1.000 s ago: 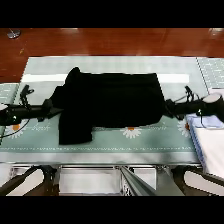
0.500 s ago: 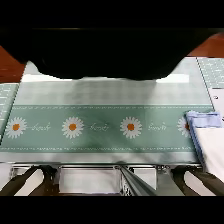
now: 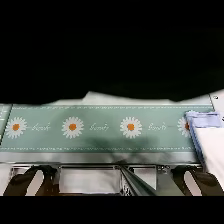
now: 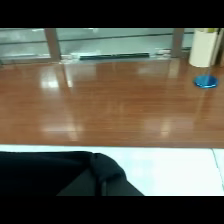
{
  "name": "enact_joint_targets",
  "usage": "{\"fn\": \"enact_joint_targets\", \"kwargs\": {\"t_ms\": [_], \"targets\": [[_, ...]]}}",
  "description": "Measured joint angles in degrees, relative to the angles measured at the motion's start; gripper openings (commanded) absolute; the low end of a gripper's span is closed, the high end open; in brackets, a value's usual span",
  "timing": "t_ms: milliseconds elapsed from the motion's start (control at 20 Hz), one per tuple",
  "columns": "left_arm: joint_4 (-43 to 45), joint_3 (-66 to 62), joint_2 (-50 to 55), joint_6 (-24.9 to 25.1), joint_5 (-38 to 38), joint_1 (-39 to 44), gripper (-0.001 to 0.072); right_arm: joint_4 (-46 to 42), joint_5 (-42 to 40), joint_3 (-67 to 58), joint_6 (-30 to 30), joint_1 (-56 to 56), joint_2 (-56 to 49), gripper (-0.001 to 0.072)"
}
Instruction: Fold the shirts.
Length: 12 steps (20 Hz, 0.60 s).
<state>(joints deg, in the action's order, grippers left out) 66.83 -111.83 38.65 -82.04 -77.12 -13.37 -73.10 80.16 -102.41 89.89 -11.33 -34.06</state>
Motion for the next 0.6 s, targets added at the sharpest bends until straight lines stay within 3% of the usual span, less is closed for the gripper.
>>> {"fn": "enact_joint_targets", "kwargs": {"t_ms": [350, 600], "targets": [[17.92, 8.13, -2.03, -3.08, -5.51, 14.51, 0.0022, 0.00, 7.80, 7.21, 1.07, 0.00, 3.56, 0.0019], [20.59, 21.00, 5.84, -4.02, -1.81, 16.48, 0.0023, 1.73, 0.96, 25.68, 0.15, 0.00, 0.92, 0.0019]]}}
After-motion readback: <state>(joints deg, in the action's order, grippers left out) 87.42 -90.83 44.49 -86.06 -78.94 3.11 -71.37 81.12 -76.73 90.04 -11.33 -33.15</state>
